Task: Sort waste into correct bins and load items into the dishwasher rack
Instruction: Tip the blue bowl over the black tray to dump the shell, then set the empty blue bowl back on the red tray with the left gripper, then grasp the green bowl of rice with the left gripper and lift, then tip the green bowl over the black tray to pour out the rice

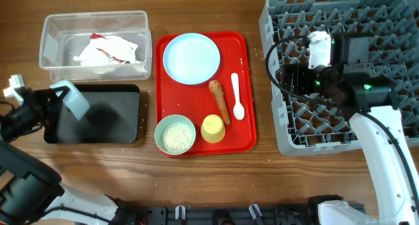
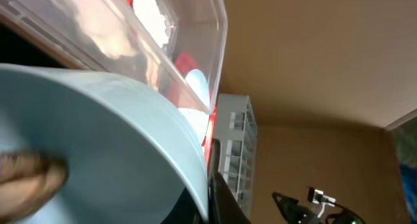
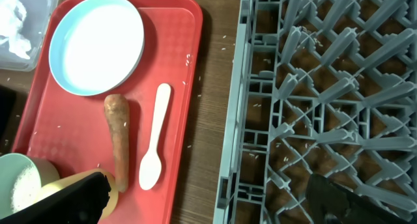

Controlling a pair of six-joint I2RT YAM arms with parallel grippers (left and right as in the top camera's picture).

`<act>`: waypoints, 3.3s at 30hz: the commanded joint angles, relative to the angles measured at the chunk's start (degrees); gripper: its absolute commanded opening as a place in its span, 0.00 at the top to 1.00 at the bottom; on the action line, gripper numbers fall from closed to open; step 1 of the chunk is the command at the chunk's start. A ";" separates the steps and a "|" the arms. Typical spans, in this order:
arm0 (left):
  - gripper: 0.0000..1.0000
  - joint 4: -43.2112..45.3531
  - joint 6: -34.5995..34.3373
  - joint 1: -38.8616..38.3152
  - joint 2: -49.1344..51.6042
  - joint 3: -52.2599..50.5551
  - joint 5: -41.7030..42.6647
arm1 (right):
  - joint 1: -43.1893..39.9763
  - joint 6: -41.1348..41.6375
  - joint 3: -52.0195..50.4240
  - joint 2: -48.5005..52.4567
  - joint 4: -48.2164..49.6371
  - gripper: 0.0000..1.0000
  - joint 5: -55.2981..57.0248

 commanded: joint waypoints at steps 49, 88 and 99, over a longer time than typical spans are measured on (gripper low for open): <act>0.29 -14.36 -40.28 -82.14 -2.62 19.45 -70.62 | 0.17 -0.37 0.68 0.94 -0.28 0.00 -0.81; 0.96 -3.13 -40.79 -72.70 -12.52 11.21 -58.58 | 0.17 -0.35 0.59 1.07 -0.22 0.00 -2.05; 0.96 -3.63 -26.84 -41.42 -15.19 11.04 -41.99 | 0.17 -0.37 0.59 1.07 -0.20 0.00 -2.05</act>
